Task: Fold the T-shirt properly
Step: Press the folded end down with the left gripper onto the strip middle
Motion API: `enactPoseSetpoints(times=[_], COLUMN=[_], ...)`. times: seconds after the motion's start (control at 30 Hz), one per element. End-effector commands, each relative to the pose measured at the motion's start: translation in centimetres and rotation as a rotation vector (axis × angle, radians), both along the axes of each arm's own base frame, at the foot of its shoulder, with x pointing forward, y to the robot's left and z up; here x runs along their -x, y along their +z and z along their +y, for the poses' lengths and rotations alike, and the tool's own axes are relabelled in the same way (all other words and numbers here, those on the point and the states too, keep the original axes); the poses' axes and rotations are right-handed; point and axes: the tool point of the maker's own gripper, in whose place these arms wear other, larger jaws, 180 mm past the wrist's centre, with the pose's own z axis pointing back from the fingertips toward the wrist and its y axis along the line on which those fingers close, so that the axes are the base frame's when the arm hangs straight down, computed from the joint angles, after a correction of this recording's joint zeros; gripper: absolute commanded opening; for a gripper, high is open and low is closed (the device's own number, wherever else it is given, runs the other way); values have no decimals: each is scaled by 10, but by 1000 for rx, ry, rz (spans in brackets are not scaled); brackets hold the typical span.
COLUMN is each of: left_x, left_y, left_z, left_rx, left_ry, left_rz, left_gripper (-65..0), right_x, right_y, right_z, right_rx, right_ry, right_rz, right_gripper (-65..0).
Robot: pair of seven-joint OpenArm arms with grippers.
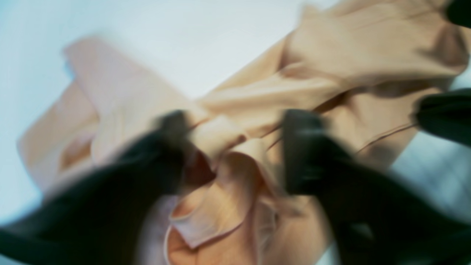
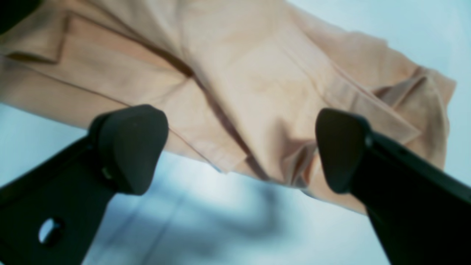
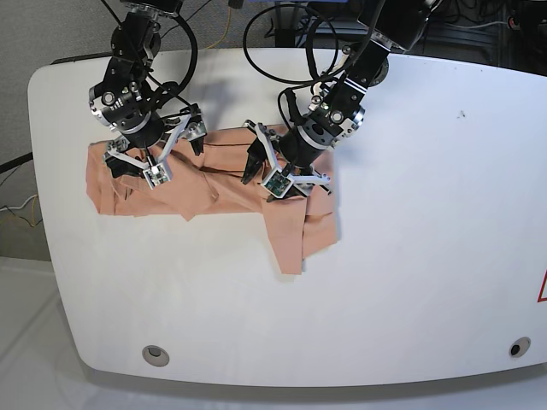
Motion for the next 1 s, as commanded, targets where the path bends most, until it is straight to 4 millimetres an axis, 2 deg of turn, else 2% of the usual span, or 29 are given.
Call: enactPoseSetpoints(times=[0.0, 0.1, 0.13, 0.37, 0.6, 0.97], left_x=[-11, -12, -12, -13, -10, 11], left_y=[20, 21, 21, 19, 3, -64], left_z=[-2, -2, -2, -1, 0, 11], left_rx=[31, 34, 34, 29, 33, 2], left_ry=[9, 11, 11, 12, 14, 24], left_rz=[-65, -68, -70, -66, -47, 65], left_gripper=[-494, -627, -650, -640, -640, -641], right_x=[-8, -7, -7, -6, -6, -5], right_y=[11, 11, 10, 10, 10, 10], right_z=[-1, -1, -1, -1, -1, -2], right_rx=[-2, -2, -2, -2, -2, -2], right_ry=[0, 0, 0, -2, -2, -5], right_rz=[-47, -45, -44, -42, -42, -40], right_gripper=[0, 0, 0, 0, 0, 0])
